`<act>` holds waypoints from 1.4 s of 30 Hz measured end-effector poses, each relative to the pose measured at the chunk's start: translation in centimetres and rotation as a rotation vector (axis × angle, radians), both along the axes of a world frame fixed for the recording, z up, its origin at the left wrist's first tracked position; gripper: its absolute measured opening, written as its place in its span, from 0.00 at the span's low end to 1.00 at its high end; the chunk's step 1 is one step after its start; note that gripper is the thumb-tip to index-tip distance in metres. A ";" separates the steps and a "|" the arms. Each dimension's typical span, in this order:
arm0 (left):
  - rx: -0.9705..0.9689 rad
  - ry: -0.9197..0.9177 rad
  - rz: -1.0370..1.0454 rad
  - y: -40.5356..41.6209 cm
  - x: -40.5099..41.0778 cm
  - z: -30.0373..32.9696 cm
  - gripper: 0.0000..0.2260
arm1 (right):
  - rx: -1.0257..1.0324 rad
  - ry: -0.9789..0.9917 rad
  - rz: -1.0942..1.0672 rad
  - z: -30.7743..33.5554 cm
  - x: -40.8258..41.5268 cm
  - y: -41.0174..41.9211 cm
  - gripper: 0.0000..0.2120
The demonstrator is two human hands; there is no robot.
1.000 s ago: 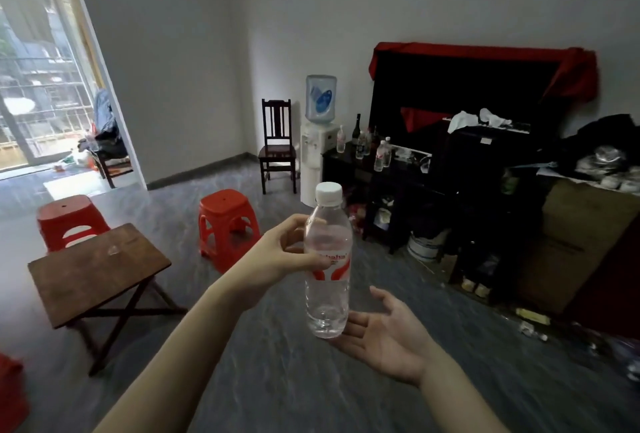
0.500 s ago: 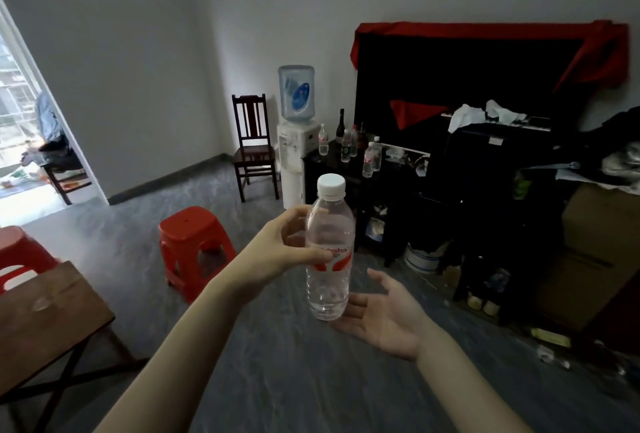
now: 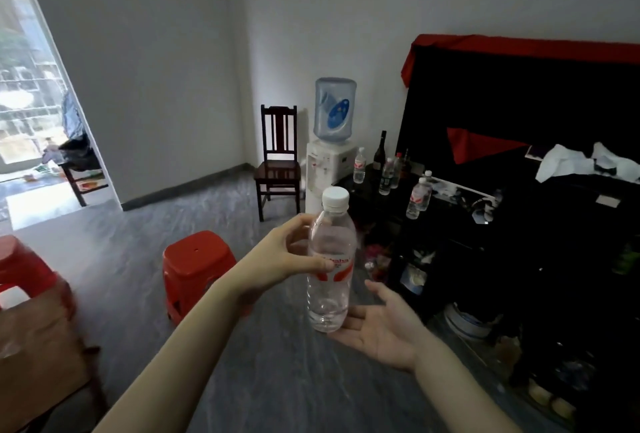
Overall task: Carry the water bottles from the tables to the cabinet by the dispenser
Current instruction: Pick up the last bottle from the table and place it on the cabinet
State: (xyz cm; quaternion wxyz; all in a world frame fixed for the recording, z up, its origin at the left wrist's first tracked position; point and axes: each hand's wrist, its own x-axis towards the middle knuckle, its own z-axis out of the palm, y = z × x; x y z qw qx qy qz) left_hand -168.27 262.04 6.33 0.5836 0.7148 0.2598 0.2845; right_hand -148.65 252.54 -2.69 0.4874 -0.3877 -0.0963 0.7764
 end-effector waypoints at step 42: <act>-0.006 0.174 -0.136 77.7 36.0 -5.4 0.24 | -0.133 -0.001 -0.186 -6.4 33.2 73.8 0.34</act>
